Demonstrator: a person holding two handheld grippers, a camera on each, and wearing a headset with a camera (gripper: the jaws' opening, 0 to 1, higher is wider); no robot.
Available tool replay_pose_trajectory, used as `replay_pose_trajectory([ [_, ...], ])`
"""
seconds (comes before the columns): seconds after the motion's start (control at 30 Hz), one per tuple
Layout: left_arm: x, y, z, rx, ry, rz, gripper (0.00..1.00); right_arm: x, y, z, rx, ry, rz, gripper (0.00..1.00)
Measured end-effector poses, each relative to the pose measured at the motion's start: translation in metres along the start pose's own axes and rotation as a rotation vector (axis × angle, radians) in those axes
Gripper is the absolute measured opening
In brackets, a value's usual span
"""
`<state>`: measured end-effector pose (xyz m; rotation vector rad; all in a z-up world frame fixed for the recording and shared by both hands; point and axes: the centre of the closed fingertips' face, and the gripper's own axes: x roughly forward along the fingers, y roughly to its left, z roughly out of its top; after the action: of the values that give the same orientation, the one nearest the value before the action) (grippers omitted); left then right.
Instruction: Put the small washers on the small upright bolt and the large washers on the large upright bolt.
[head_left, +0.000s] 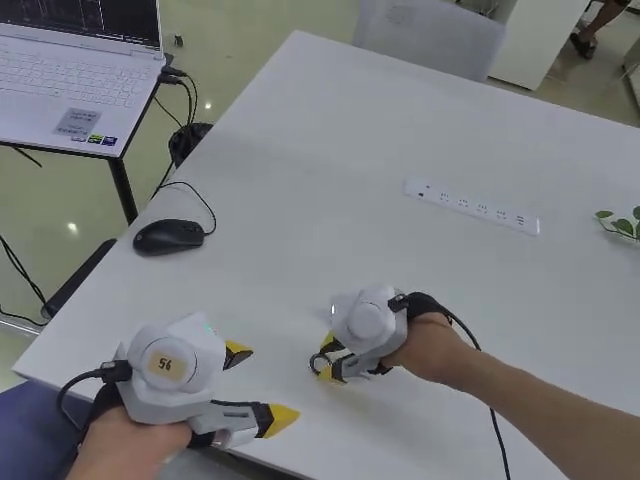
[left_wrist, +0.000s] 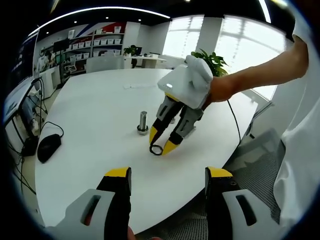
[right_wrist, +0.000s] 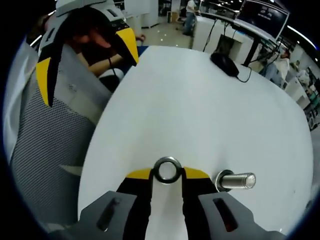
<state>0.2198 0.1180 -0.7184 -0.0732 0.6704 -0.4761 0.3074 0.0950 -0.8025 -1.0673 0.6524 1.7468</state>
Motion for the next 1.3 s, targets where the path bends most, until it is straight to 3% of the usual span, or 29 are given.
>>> replay_pose_trajectory([
  [0.43, 0.002, -0.001, 0.001, 0.002, 0.001, -0.005, 0.59, -0.039, -0.032, 0.009, 0.065, -0.066, -0.133, 0.23],
  [0.87, 0.003, -0.002, 0.005, 0.01, 0.0, -0.01, 0.59, -0.065, -0.063, 0.011, 0.09, -0.086, -0.196, 0.23],
  [1.07, 0.005, -0.003, 0.005, 0.012, 0.002, -0.015, 0.59, -0.067, -0.078, 0.009, 0.111, -0.078, -0.205, 0.23],
  [1.3, 0.004, -0.002, 0.003, 0.004, 0.002, -0.012, 0.59, -0.059, -0.08, 0.001, 0.13, -0.043, -0.189, 0.23],
])
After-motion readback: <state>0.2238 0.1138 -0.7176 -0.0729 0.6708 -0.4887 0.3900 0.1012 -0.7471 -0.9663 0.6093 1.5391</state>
